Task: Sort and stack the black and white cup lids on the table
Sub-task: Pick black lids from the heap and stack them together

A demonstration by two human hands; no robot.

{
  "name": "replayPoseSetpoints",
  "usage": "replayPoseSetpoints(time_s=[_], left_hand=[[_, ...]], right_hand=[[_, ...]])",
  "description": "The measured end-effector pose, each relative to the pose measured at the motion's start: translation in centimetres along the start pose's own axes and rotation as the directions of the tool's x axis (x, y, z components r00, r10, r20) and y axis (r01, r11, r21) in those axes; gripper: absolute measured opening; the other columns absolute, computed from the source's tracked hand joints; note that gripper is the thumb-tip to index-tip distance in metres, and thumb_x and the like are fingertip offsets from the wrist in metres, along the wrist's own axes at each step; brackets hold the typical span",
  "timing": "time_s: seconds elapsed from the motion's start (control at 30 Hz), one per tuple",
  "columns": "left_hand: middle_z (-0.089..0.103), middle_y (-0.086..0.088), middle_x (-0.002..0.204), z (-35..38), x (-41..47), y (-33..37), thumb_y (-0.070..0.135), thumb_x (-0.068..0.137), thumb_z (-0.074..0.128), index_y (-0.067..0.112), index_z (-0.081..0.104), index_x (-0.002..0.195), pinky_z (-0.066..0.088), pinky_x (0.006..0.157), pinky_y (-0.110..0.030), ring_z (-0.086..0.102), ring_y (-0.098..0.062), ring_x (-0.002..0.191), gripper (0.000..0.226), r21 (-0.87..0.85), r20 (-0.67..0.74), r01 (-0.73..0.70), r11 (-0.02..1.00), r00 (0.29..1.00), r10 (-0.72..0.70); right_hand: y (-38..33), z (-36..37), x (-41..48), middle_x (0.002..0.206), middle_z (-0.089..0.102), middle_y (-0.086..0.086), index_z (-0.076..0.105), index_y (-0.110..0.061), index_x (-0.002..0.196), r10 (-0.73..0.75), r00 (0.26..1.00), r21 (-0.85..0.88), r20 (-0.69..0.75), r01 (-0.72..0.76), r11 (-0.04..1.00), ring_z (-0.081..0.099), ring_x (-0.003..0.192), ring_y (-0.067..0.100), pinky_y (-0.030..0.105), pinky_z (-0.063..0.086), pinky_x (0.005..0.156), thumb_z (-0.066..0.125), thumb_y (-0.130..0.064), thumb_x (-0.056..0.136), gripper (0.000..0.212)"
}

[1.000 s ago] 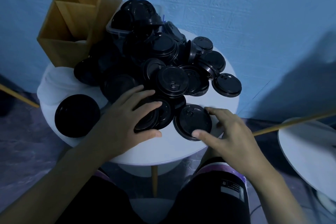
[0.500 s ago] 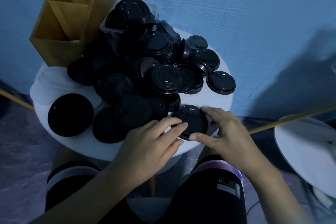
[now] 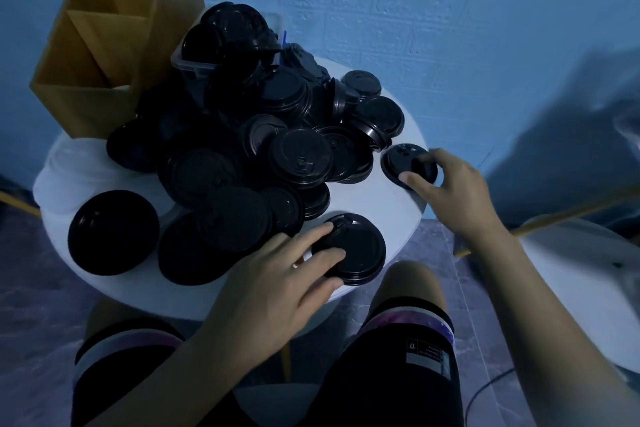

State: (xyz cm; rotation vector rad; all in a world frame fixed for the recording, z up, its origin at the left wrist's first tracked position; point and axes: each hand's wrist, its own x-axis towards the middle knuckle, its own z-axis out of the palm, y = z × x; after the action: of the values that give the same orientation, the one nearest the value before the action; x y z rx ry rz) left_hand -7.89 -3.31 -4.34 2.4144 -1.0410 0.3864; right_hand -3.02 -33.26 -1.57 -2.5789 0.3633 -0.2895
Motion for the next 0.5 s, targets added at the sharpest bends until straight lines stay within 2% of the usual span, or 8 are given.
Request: replayPoseSetpoints(time_s=[0.03,0.1,0.2,0.33,0.4,0.5], left_hand=[[0.057,0.008,0.146,0.1,-0.1,-0.1,0.043,0.096,0.062,0.029,0.067,0.123,0.055,0.059,-0.029,0.059,-0.011,0.087,0.031,-0.002,0.002,0.001,1.0,1.0,-0.001],[0.055,0.008,0.147,0.2,-0.2,-0.2,0.041,0.096,0.064,0.028,0.066,0.124,0.056,0.06,-0.03,0.058,-0.011,0.088,0.031,-0.005,-0.005,0.001,1.0,1.0,-0.001],[0.056,0.008,0.147,0.4,-0.2,-0.2,0.039,0.095,0.065,0.025,0.065,0.127,0.058,0.063,-0.034,0.059,-0.012,0.089,0.034,-0.013,-0.035,0.008,1.0,0.999,-0.009],[0.058,0.007,0.145,0.5,-0.3,-0.1,0.038,0.096,0.062,0.02,0.068,0.126,0.059,0.066,-0.036,0.06,-0.013,0.088,0.035,-0.021,-0.071,0.018,1.0,0.997,-0.019],[0.059,0.007,0.145,0.6,-0.4,-0.1,0.037,0.095,0.065,0.02,0.068,0.126,0.059,0.067,-0.035,0.06,-0.012,0.088,0.035,-0.025,-0.076,0.022,0.999,0.997,-0.024],[0.058,0.008,0.145,0.7,-0.3,0.0,0.033,0.097,0.063,0.021,0.068,0.129,0.058,0.065,-0.035,0.059,-0.013,0.088,0.035,-0.006,-0.073,0.024,1.0,0.997,-0.024]], right_hand=[[-0.2,-0.2,-0.3,0.108,0.068,0.004,0.063,-0.021,0.109,0.018,1.0,0.006,-0.006,-0.018,1.0,0.06,0.099,0.029,0.039,0.045,0.08,0.073,-0.053,0.086,0.041],[-0.5,-0.6,-1.0,0.097,0.065,-0.001,0.058,-0.021,0.103,0.035,0.999,0.001,0.019,-0.035,0.999,0.057,0.086,0.025,0.036,0.04,0.073,0.077,-0.054,0.082,0.043],[-0.9,-1.0,-2.6,0.106,0.067,-0.004,0.058,-0.024,0.107,0.009,0.999,0.009,0.043,-0.009,1.0,0.06,0.095,0.021,0.036,0.043,0.078,0.077,-0.054,0.081,0.044],[-1.5,-1.3,-6.1,0.114,0.067,-0.011,0.062,-0.032,0.111,0.011,0.999,0.19,0.043,-0.019,0.982,0.061,0.107,0.012,0.036,0.049,0.092,0.079,-0.053,0.08,0.041],[-2.2,-1.2,-7.8,0.114,0.068,-0.016,0.063,-0.036,0.11,-0.01,1.0,0.269,0.029,0.002,0.963,0.062,0.11,0.006,0.032,0.049,0.096,0.079,-0.053,0.078,0.04],[-3.6,-0.6,-9.8,0.114,0.068,-0.02,0.065,-0.039,0.112,-0.054,0.997,0.342,0.064,0.028,0.939,0.062,0.11,-0.004,0.02,0.047,0.094,0.08,-0.055,0.073,0.045]])
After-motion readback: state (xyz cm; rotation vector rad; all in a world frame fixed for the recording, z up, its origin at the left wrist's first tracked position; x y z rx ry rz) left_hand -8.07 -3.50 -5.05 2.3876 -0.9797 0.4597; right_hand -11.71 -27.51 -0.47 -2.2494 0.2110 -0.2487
